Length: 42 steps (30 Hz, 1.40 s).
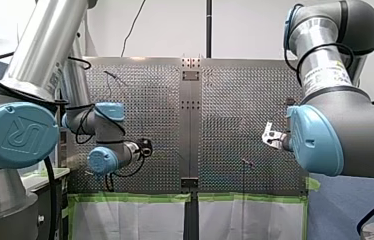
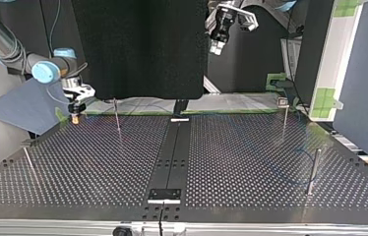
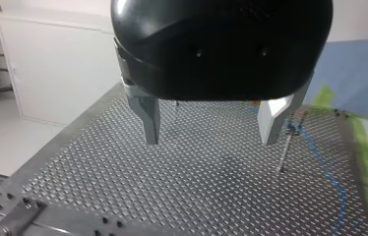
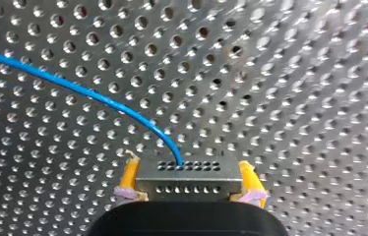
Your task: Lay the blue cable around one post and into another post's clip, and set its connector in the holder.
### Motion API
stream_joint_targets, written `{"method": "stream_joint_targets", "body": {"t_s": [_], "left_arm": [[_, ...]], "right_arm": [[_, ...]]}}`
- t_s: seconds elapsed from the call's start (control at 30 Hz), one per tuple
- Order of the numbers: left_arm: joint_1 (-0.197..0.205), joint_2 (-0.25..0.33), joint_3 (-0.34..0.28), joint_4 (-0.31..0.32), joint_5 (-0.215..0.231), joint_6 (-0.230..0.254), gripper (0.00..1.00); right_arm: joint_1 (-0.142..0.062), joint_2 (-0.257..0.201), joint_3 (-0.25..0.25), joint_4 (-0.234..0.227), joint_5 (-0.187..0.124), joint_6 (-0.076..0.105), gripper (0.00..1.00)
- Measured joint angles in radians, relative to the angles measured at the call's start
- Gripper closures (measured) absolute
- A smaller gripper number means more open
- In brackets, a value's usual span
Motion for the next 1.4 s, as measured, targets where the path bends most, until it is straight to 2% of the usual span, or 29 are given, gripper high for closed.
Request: {"method": "stream_joint_targets", "body": {"t_s": [0.13, 0.37, 0.53, 0.73, 1.03, 1.13, 1.2, 1.4], "left_arm": [[0.003, 0.000, -0.005, -0.007, -0.003, 0.003, 0.01], [0.004, 0.000, 0.024, -0.018, 0.002, 0.010, 0.01], [0.004, 0.000, 0.041, -0.021, 0.004, 0.009, 0.01], [0.005, 0.000, 0.047, -0.033, 0.003, 0.009, 0.01], [0.003, 0.000, 0.047, -0.065, 0.004, 0.013, 0.01], [0.003, 0.000, 0.047, -0.069, 0.004, 0.013, 0.01], [0.002, 0.000, 0.047, -0.074, 0.004, 0.013, 0.01], [0.000, 0.000, 0.047, -0.094, 0.004, 0.013, 0.01]], "right_arm": [[0.003, -0.031, 0.029, -0.014, 0.007, 0.001, 1.00], [0.011, -0.083, 0.080, -0.042, 0.017, 0.003, 1.00], [0.020, -0.123, 0.104, -0.045, 0.029, 0.003, 1.00], [0.027, -0.176, 0.115, -0.029, 0.057, 0.003, 1.00], [0.026, -0.259, 0.116, 0.027, 0.121, 0.004, 1.00], [0.023, -0.287, 0.116, 0.041, 0.128, -0.004, 1.00], [0.020, -0.308, 0.115, 0.053, 0.130, -0.017, 1.00], [0.007, -0.371, 0.114, 0.092, 0.159, -0.074, 1.00]]}}
